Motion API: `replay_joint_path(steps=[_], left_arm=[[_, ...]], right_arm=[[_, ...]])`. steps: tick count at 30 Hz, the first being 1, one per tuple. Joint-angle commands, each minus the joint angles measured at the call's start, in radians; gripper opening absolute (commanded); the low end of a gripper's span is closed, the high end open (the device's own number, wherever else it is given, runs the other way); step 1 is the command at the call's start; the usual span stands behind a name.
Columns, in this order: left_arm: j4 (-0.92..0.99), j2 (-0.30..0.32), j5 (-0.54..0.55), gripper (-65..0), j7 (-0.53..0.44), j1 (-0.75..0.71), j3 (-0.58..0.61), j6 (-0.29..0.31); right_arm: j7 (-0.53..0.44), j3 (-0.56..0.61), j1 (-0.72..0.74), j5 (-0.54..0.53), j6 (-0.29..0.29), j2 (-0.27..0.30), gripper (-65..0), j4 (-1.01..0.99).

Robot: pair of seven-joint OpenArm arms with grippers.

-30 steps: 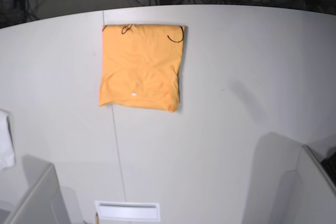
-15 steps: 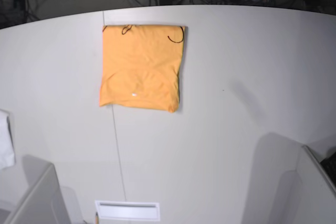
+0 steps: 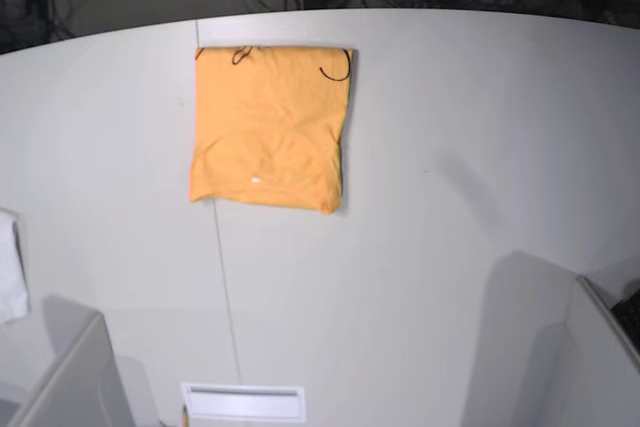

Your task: Fold the T-shirt properly

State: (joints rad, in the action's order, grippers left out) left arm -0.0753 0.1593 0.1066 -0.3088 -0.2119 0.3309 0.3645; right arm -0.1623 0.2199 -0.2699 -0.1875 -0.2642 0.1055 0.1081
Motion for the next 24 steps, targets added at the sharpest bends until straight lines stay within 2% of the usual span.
replay_joint_path(steps=[1, 5, 8, 17, 21, 24], left_arm=[[0.007, 0.001, -0.003, -65.0, -0.010, -0.021, 0.004, -0.028], [0.007, -0.051, -0.002, -65.0, -0.043, -0.014, 0.001, -0.170], [0.007, -0.063, -0.002, -65.0, -0.048, 0.006, 0.001, -0.216], [0.012, -0.091, 0.002, -65.0, -0.043, 0.015, 0.000, -0.223], [0.015, -0.093, 0.000, -65.0, -0.045, 0.056, 0.000, -0.223], [0.015, -0.093, 0.000, -65.0, -0.049, 0.076, 0.000, -0.223]], right_arm=[[-0.036, -0.003, 0.014, -0.004, -0.020, 0.023, -65.0, -0.017], [-0.064, 0.003, 0.060, -0.004, -0.028, 0.064, -65.0, 0.003], [-0.064, 0.005, 0.096, -0.004, -0.028, 0.073, -65.0, 0.009], [-0.062, 0.006, 0.096, 0.000, -0.028, 0.069, -65.0, 0.009], [-0.066, 0.008, 0.105, 0.000, -0.028, 0.030, -65.0, 0.009], [-0.066, 0.006, 0.120, 0.000, -0.028, 0.023, -65.0, 0.009]])
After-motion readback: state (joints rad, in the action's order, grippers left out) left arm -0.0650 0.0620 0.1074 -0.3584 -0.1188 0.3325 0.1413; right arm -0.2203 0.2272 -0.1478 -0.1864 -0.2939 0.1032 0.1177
